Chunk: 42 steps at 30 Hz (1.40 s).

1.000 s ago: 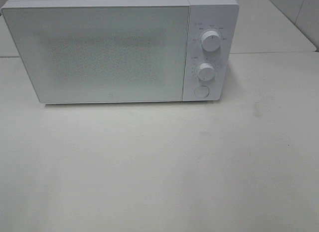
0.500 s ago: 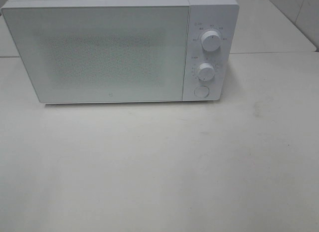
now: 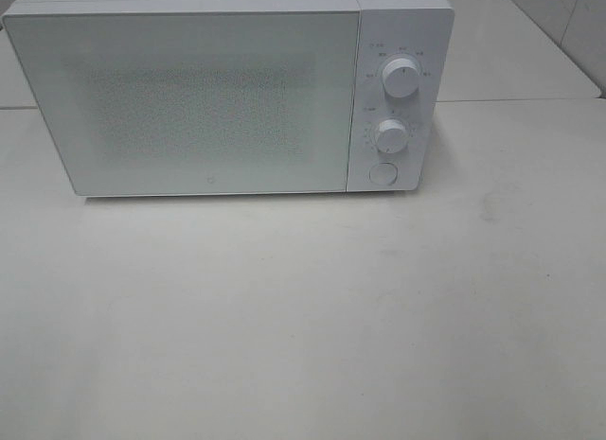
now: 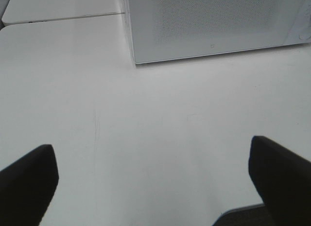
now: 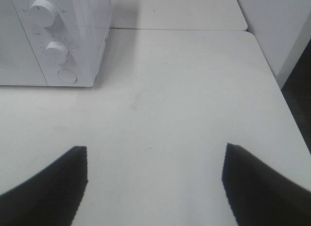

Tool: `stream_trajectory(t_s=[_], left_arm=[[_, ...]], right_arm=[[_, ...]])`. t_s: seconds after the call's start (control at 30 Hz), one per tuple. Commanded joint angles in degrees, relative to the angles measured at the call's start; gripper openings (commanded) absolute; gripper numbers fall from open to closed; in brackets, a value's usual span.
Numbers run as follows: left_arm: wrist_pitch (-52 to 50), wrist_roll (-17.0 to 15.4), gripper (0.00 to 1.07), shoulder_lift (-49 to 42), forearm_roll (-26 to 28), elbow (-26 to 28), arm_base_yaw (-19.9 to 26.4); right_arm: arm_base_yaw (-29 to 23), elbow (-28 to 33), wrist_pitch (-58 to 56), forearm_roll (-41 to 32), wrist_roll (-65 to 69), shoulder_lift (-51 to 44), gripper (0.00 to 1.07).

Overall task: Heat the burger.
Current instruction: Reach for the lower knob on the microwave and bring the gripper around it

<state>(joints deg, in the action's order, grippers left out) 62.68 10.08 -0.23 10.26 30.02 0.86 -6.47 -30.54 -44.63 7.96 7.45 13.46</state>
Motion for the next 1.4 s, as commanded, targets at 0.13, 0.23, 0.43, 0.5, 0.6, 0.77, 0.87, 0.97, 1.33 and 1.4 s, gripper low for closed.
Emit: stream_trajectory(t_s=[0.13, 0.23, 0.43, 0.5, 0.6, 0.77, 0.87, 0.97, 1.33, 1.4], left_arm=[[-0.9, -0.5, 1.00, -1.3, 0.3, -0.1, -0.2], [-0.9, -0.5, 1.00, -1.3, 0.3, -0.1, -0.2], [-0.9, -0.5, 1.00, -1.3, 0.3, -0.1, -0.2], [-0.9, -0.5, 1.00, -1.3, 0.3, -0.1, -0.2], [-0.9, -0.5, 1.00, -1.2, 0.3, -0.1, -0.2], [-0.9, -0.5, 1.00, -1.1, 0.3, -0.1, -0.2], [-0.9, -0.5, 1.00, -1.1, 0.3, -0.1, -0.2], [-0.9, -0.5, 1.00, -1.1, 0.3, -0.1, -0.2], [-0.9, -0.5, 1.00, -1.1, 0.3, -0.1, -0.2], [-0.9, -0.5, 1.00, -1.1, 0.3, -0.1, -0.2]], right_arm=[[0.5, -0.6, 7.3, -0.1, -0.2, 6.4, 0.75], [0.5, -0.6, 10.7, -0.1, -0.2, 10.0, 0.75], [0.5, -0.6, 16.3, -0.1, -0.2, 17.0, 0.75], [0.5, -0.6, 18.4, -0.1, -0.2, 19.0, 0.75], [0.5, -0.6, 21.8, -0.1, -0.1, 22.4, 0.75], [0.5, -0.6, 27.6, -0.1, -0.1, 27.2, 0.75], [0.5, -0.6, 31.2, -0.1, -0.1, 30.2, 0.75], [0.5, -0.6, 35.0, -0.1, -0.1, 33.0, 0.75], [0.4, -0.6, 50.9, -0.1, 1.4, 43.7, 0.75], [0.3, -0.5, 53.9, -0.1, 1.4, 46.0, 0.75]])
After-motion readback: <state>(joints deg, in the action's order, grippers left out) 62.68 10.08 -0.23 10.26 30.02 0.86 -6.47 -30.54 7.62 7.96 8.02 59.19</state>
